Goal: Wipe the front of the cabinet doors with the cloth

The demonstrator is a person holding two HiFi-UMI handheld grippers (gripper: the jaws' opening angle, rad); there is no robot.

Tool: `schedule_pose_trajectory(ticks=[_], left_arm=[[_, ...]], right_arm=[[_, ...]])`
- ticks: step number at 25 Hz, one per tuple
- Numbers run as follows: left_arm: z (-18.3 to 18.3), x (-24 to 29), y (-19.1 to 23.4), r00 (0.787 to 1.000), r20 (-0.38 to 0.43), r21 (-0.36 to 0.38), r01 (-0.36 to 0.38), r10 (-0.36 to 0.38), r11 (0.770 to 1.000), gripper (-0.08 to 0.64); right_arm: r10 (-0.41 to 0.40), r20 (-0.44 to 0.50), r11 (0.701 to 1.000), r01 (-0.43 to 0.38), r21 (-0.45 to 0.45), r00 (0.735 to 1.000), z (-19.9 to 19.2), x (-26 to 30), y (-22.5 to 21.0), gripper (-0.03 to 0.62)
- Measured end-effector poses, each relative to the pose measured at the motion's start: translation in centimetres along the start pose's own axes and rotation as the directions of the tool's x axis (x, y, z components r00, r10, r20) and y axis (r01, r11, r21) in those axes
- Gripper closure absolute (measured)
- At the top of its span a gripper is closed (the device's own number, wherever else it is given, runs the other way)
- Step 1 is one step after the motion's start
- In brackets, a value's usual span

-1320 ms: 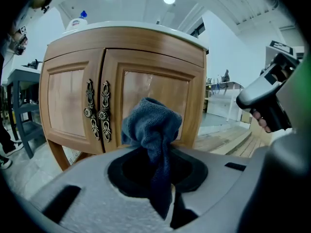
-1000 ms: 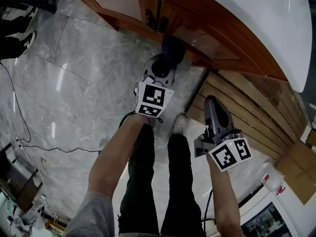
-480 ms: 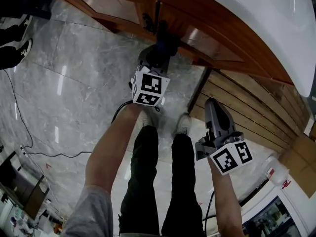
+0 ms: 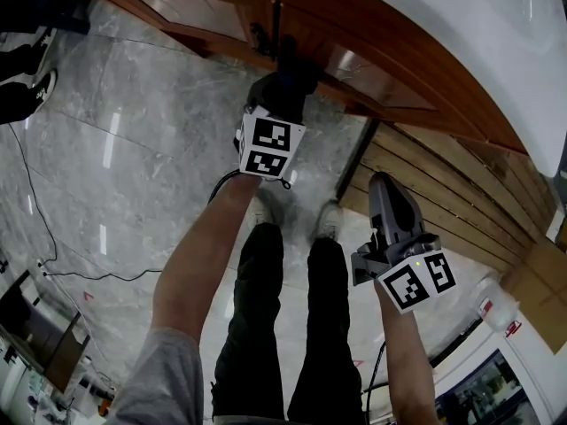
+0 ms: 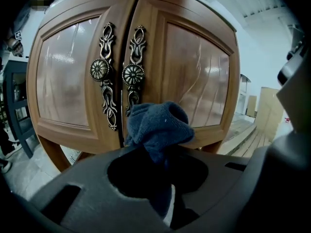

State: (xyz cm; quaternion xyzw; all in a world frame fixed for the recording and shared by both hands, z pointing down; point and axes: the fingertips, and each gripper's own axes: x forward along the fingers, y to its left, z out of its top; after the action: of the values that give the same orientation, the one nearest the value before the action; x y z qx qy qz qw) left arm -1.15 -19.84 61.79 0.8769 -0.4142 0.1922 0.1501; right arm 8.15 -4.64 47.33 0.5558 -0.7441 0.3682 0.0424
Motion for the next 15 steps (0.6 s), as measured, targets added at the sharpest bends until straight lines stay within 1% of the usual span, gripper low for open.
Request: schedule_pose_trajectory(ticks=[6,11,15], left_arm=[[-0.1,0.3,-0.6,1.0,0.001,-0.025,-0.023,0.023,0.999,0.482],[-0.2,0.6,-1.9,1.0,-0.004,-0.045,-0.02,0.02,0.999,0.482],[-0.3,1.1,-3.2,1.0,-0.007,-0.041,-0.013,0.012,0.999,0.482]], right_arm=[[0.005,-0.011,1.0,-0.005,-0.007,1.0,0.0,-0.7,-0.8,0.58],[0.002,-0.014,1.0,-0.002,-0.01,1.0,0.4,-1.4,-1.6,0.58],[0.005,-0.01,1.0,-0.006,-0.008,1.0,0.5,-1.8,-2.5,0.58]])
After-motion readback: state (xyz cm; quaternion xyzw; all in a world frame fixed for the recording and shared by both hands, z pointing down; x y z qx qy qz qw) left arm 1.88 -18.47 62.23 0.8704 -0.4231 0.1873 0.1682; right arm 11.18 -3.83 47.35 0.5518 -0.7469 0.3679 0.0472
